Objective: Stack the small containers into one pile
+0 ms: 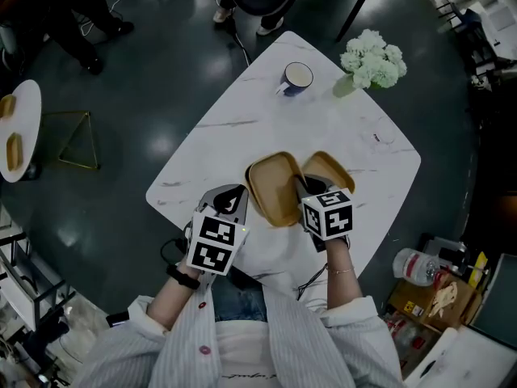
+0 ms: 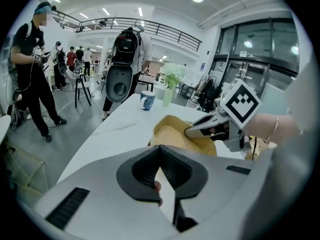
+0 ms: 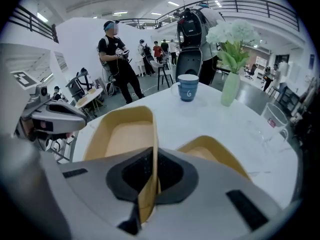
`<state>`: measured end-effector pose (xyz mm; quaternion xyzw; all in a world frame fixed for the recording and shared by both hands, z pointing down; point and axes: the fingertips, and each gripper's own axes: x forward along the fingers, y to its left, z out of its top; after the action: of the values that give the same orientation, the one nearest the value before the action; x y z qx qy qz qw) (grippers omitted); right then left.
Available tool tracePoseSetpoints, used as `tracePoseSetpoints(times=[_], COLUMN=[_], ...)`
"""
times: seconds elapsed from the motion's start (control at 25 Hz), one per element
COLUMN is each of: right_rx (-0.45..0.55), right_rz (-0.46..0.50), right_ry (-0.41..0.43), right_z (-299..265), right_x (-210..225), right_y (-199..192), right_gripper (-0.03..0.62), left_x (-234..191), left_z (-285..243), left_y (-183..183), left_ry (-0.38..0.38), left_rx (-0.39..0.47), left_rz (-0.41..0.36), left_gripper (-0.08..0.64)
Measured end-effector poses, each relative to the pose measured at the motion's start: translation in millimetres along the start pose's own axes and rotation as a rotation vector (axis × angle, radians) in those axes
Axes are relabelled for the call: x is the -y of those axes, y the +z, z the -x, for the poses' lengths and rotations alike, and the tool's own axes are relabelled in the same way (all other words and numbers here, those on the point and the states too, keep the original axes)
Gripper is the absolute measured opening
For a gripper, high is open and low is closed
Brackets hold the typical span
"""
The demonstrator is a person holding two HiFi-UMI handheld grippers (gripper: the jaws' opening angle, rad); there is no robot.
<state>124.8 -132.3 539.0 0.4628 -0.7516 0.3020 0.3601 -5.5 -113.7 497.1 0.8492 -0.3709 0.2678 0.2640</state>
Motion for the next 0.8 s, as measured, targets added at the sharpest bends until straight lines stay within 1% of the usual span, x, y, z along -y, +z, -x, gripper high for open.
tracePoseSetpoints(times=[0.2, 0.36, 0.48, 0.68, 0.8], right_rx=[-0.042, -0.054, -0.055, -0.059, -0.056], right_rz=[0.047, 0.055, 0.074, 0.116, 0.123], right_ry=[0.018, 0.014, -0.002, -0.056, -0.056], right_z=[-14.0, -19.0, -19.7, -19.6, -19.3], right_x=[-1.5, -3.1, -4.4, -4.3, -5.7], right_y=[-5.2, -7.9, -7.0, -5.9, -4.5], right_gripper=[0.014, 0.014, 0.015, 0.017, 0.02], left_x=[-9.2, -12.1, -14.2, -15.4, -15.5], left_z=[-3.5, -3.6, -4.6, -5.7, -6.0], left_y=[0.7, 4.0, 4.1, 4.3, 5.1], left_ry=[0.013, 0.018, 0.022, 0.023, 0.023], left_rx=[-0.002, 0.002, 0.002, 0.0, 0.0], left_rz=[0.016, 0.023, 0.029, 0.032, 0.033], left_gripper=[0.017, 0.017, 0.017, 0.017, 0.017])
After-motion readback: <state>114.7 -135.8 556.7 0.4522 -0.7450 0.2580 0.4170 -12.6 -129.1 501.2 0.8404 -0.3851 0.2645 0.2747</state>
